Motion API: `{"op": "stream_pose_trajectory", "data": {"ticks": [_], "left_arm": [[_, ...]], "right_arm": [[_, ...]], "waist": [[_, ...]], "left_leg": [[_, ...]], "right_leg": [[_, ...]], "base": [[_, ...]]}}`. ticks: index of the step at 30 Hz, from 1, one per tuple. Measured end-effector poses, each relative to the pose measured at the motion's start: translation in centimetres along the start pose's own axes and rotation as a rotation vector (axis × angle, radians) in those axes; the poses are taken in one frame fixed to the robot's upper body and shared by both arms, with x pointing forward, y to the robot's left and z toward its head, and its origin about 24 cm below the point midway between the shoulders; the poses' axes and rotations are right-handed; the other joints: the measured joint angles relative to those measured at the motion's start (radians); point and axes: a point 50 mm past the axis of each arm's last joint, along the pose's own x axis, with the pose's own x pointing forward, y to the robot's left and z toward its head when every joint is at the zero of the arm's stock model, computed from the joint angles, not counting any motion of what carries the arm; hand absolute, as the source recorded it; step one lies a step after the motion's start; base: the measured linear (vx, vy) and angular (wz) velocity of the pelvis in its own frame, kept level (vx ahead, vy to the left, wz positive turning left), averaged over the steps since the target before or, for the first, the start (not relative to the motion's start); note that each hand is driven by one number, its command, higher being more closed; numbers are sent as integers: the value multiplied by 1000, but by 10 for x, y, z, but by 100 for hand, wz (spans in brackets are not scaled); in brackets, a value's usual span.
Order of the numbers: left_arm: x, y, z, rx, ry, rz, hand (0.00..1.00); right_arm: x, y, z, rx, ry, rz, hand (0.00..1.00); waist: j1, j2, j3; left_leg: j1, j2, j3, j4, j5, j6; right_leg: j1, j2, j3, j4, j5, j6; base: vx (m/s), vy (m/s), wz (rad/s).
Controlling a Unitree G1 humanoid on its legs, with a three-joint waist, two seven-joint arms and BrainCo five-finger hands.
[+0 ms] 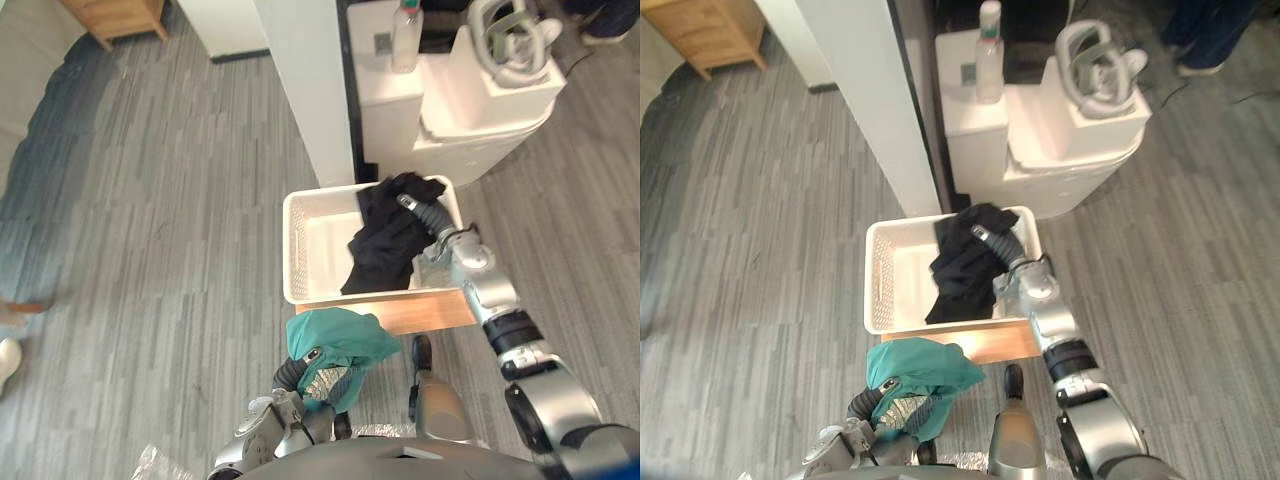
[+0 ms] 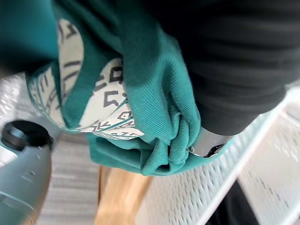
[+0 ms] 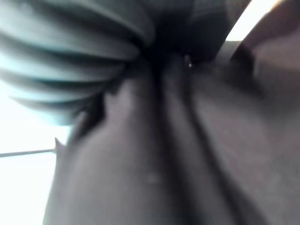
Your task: Tidy the bed and pick cloth on bed and put in laundry
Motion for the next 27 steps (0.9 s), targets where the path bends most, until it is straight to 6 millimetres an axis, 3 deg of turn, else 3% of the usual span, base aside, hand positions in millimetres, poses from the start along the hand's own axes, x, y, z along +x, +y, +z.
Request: {"op": "stream_pose_trajectory", "data": {"ticks": [4,8,10,13,16,19,20,21,23,24,27], "left_arm": [[-2,12,1,-11,-10,60,100],[-9,40,-6,-58,8,226,100],[-13,51,-7,-84,12,311,100],[-30,82,-10,-182,5,504,100],[-53,114,6,-302,-94,713,100],[-96,161,51,-351,-282,943,100],[-115,176,73,-343,-367,1009,100],[-144,193,109,-310,-505,1080,100],[-168,201,150,-242,-655,1126,100],[-188,200,189,-156,-801,1136,100],[-211,182,253,4,-1045,1050,100]], "right_arm": [[-1,-11,-11,-173,43,-52,0],[-10,-29,-27,-500,94,-85,0],[-22,-39,-43,-556,140,-118,0],[-52,-43,-80,-567,236,-165,0],[-94,-52,-109,-526,313,-251,0],[-124,-60,-129,-494,393,-291,0],[-130,-61,-132,-488,410,-291,0],[-136,-60,-137,-483,432,-277,0],[-143,-60,-143,-471,459,-259,0],[-147,-59,-147,-448,478,-245,0],[-146,-51,-149,-409,479,-219,0]], "waist": [[1,5,8],[6,5,7],[24,3,6],[28,-16,-10],[28,-31,-63],[28,-61,-110],[28,-74,-122],[28,-89,-135],[36,-95,-142],[48,-96,-152],[54,-96,-172]], "left_leg": [[-12,1,-16,4,2,-4],[4,2,-44,14,1,-6],[23,3,-57,15,-1,-9],[36,2,-99,20,-4,-13],[22,2,-126,25,-8,-18],[23,6,-132,22,-7,-17],[25,7,-134,19,-2,-11],[34,9,-135,12,-1,-11],[49,9,-134,8,-1,-12],[61,8,-131,0,-1,-12],[61,7,-128,0,-2,-12]], "right_leg": [[-7,-5,-31,5,0,1],[36,-13,-90,5,-1,2],[64,-16,-114,4,-9,3],[112,-29,-191,1,-36,6],[140,-39,-255,-8,-50,17],[169,-39,-294,-29,-53,19],[174,-36,-298,-35,-53,19],[184,-33,-301,-44,-52,20],[200,-33,-304,-51,-51,22],[210,-32,-304,-56,-50,23],[216,-31,-304,-72,-42,26]], "base": [[18,-7,12],[11,-4,25],[-2,-4,32],[-10,-16,49],[22,-7,58],[62,-6,31],[58,-16,6],[56,-17,3],[43,-6,0],[0,0,0],[6,2,-1]]}}
